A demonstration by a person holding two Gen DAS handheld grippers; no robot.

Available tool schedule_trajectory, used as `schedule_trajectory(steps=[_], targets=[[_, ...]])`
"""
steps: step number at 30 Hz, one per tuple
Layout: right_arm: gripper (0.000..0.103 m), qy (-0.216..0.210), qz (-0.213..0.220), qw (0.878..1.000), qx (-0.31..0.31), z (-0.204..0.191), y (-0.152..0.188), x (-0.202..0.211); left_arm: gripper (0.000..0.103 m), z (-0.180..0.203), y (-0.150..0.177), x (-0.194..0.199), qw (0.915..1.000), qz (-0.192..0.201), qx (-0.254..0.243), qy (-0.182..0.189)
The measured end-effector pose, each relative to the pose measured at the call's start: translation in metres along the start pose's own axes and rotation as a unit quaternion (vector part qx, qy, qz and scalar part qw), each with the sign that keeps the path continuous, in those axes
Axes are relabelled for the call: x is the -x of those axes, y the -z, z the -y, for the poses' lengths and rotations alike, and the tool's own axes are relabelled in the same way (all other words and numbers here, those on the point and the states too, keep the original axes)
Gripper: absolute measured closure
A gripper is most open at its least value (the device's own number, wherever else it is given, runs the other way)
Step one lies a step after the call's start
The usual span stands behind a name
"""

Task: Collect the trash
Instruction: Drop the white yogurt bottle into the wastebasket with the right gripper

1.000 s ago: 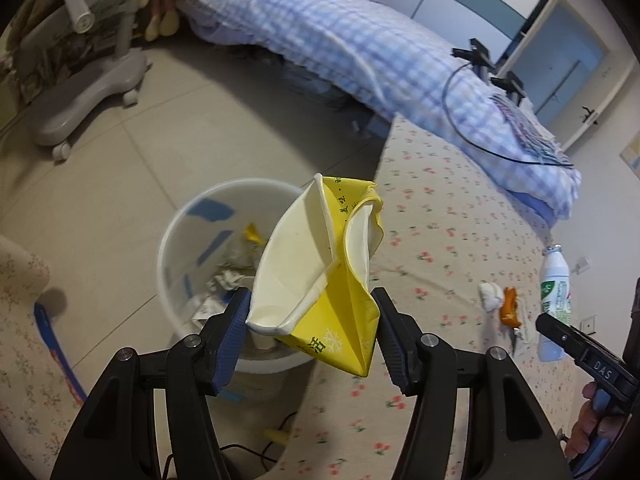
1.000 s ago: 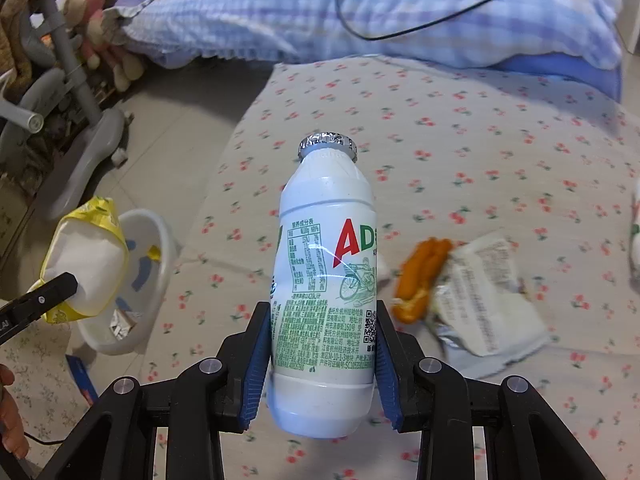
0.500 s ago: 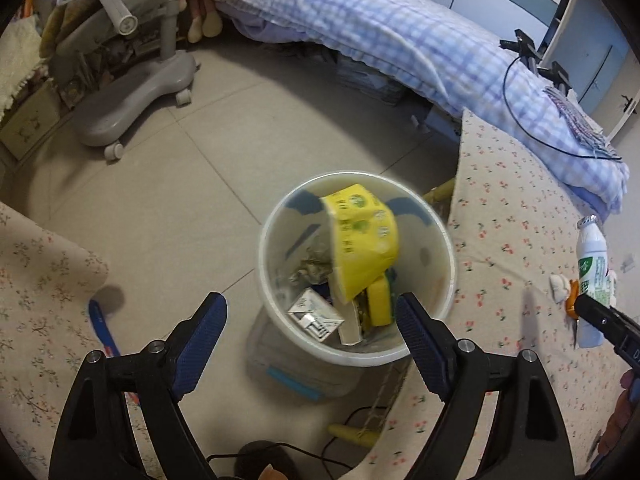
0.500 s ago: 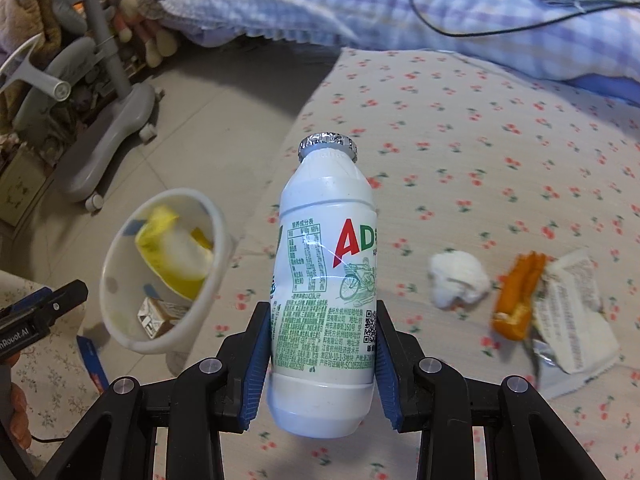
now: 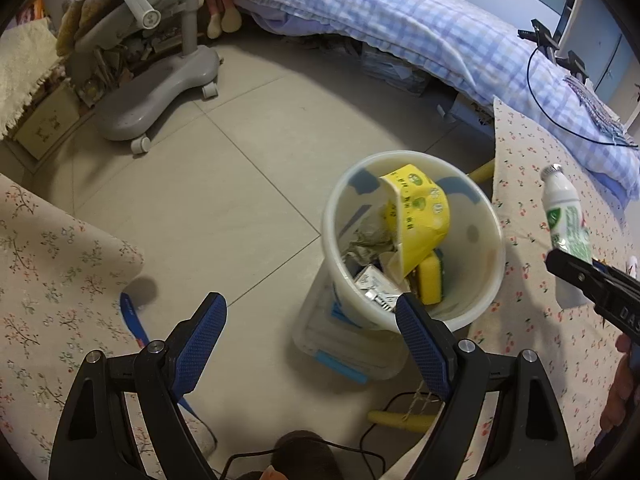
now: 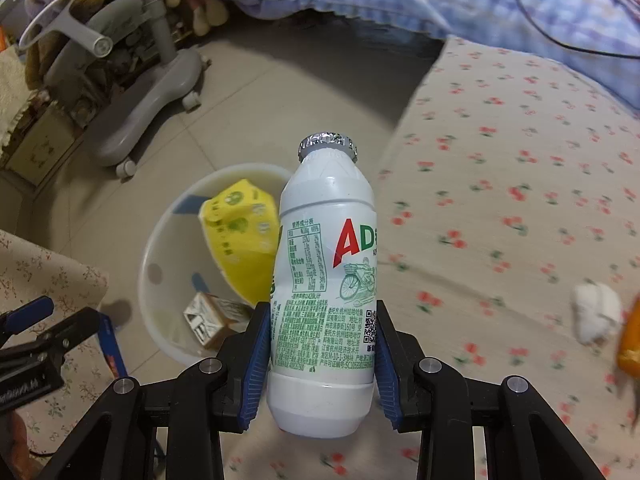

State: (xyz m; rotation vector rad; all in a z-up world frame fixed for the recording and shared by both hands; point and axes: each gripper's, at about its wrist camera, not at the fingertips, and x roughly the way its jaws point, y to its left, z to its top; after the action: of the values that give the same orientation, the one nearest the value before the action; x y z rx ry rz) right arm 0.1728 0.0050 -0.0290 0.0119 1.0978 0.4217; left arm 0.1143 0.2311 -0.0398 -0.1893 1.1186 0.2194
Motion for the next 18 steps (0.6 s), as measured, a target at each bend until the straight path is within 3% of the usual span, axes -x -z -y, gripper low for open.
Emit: schedule_trajectory(steps=[6, 7, 8, 9, 10, 18], targets=[[0.059, -0.022, 0.003, 1.000, 0.010, -0.018, -0.004, -0.015, 0.015, -0.010, 0.001, -0.002, 1.0000, -0.005, 0.004, -0.003], [0.056, -0.026, 0.007, 1.000, 0.013, -0.020, -0.005, -0.016, 0.015, -0.011, 0.001, -0.002, 1.0000, -0.005, 0.005, -0.004], [0.041, -0.028, 0.012, 0.999, 0.014, -0.022, -0.005, -0.015, 0.015, -0.012, 0.001, -0.002, 1.0000, -0.006, 0.006, -0.004], [0.034, -0.031, 0.017, 0.999, 0.014, -0.023, -0.005, -0.013, 0.015, -0.012, 0.001, -0.003, 0.9999, -0.007, 0.007, -0.003], [0.033, -0.035, 0.027, 0.999, 0.018, -0.024, -0.005, -0.008, 0.015, -0.012, 0.001, -0.002, 0.9999, -0.007, 0.008, -0.002], [0.025, 0.014, 0.054, 0.998, 0.036, -0.014, -0.001, 0.019, 0.015, 0.004, 0.000, 0.004, 0.9999, -0.002, -0.001, 0.011]])
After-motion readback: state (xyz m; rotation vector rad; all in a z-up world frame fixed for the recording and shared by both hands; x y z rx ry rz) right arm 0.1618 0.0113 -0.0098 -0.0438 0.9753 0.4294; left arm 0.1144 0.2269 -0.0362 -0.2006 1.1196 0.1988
